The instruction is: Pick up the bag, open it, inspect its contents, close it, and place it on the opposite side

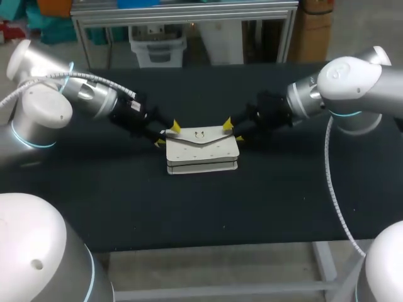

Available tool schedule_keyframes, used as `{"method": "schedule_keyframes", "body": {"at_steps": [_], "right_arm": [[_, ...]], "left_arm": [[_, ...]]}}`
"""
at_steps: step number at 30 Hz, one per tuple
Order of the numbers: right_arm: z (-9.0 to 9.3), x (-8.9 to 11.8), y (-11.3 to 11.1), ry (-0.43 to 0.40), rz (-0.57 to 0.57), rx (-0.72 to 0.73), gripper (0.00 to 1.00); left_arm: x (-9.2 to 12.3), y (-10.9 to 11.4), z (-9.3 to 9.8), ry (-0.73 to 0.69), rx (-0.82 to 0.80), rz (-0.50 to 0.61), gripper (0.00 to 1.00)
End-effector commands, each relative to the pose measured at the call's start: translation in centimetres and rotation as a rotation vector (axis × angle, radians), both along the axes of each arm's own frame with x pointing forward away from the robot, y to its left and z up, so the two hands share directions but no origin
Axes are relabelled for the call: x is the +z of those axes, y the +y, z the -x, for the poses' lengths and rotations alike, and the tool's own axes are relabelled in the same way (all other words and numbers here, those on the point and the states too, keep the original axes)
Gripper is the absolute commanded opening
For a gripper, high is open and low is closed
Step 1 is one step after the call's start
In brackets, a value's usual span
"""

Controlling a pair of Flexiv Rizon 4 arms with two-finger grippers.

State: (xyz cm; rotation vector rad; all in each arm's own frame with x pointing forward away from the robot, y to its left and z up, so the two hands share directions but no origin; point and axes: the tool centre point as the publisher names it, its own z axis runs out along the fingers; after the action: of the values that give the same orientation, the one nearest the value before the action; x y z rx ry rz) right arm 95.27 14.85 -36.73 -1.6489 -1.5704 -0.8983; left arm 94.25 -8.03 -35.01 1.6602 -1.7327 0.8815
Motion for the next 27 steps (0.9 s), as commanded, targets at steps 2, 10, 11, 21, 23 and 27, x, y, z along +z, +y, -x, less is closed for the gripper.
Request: {"method": "schedule_keyframes", "body": {"at_steps": [2,10,11,21,23,27], "right_arm": [[0.1,-0.2,0.1,-0.011,-0.02,-0.004,0.43],[0.2,-0.4,-0.2,-0.02,-0.029,-0.015,0.38],[0.3,-0.4,-0.3,-0.022,-0.031,-0.016,0.38],[0.8,-0.6,0.0,-0.041,-0.025,-0.03,0.09],[0.9,-0.7,0.0,-0.042,-0.023,-0.03,0.0],[1.1,-0.7,-0.1,-0.052,-0.033,-0.041,0.0]], "left_arm": [[-0.9,-0.6,-0.5,0.003,-0.011,0.012,0.55],[-1.1,-0.4,-0.4,0.022,0.005,0.033,0.49],[-1.1,-0.4,-0.2,0.025,0.019,0.027,0.48],[-0.6,-0.9,0.6,0.083,0.091,-0.019,0.15],[-0.7,-1.0,0.4,0.101,0.113,-0.026,0.0],[-1.0,-1.3,-0.1,0.142,0.117,-0.015,0.0]]}}
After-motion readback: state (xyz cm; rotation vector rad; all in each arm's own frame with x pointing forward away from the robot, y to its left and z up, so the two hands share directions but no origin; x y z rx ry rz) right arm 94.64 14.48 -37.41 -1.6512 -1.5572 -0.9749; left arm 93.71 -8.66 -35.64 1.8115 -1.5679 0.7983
